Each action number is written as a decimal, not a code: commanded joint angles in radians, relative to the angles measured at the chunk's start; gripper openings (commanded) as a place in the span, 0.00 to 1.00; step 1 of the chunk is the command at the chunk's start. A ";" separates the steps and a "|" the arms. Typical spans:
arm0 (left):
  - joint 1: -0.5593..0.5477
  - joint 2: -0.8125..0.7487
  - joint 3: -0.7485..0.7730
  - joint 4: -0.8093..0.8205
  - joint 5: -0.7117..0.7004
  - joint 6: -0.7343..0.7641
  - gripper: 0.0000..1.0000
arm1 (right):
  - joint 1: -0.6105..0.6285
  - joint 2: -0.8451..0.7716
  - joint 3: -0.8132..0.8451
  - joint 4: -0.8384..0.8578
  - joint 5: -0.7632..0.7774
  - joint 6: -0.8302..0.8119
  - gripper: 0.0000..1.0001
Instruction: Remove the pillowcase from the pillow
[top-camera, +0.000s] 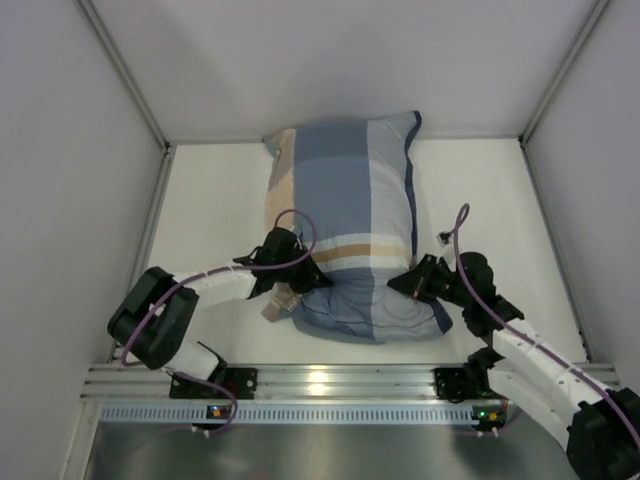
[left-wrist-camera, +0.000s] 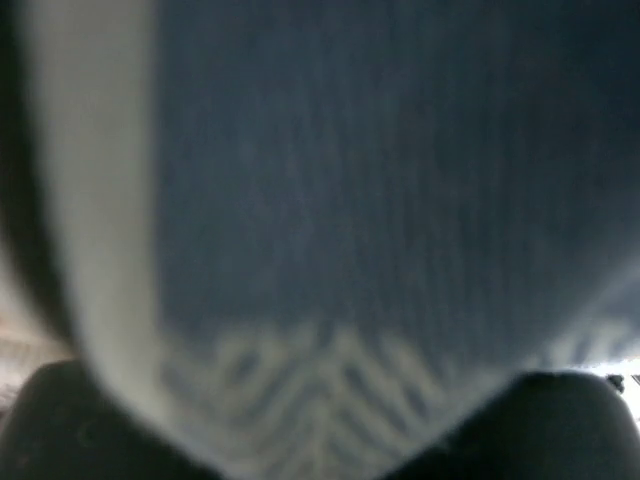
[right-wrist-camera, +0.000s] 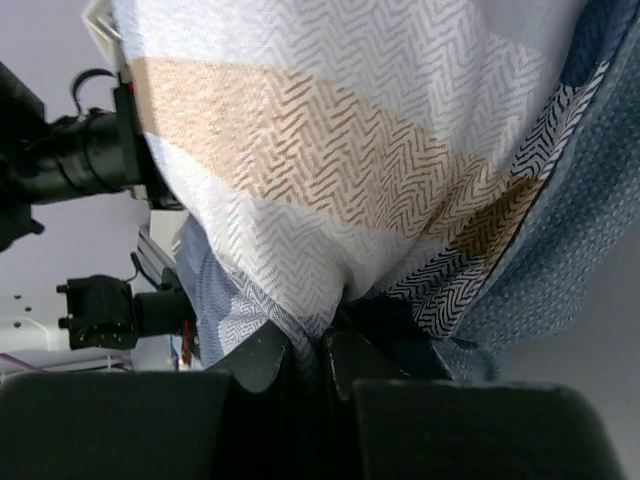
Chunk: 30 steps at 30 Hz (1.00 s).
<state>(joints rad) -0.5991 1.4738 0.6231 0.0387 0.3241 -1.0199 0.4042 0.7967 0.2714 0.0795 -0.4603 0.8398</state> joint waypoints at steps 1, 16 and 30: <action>-0.037 0.131 -0.002 0.044 -0.069 0.003 0.00 | 0.030 -0.097 0.109 -0.019 0.048 -0.016 0.00; -0.311 0.608 0.380 0.366 0.058 -0.195 0.00 | 0.540 0.228 0.863 -0.188 0.204 -0.192 0.00; -0.291 -0.110 -0.059 -0.118 -0.399 -0.158 0.63 | 0.609 0.267 0.910 -0.427 0.780 -0.260 1.00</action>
<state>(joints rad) -0.8906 1.4311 0.5186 0.1505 0.0387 -1.2499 1.0473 1.2041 1.1641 -0.2386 -0.0128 0.5896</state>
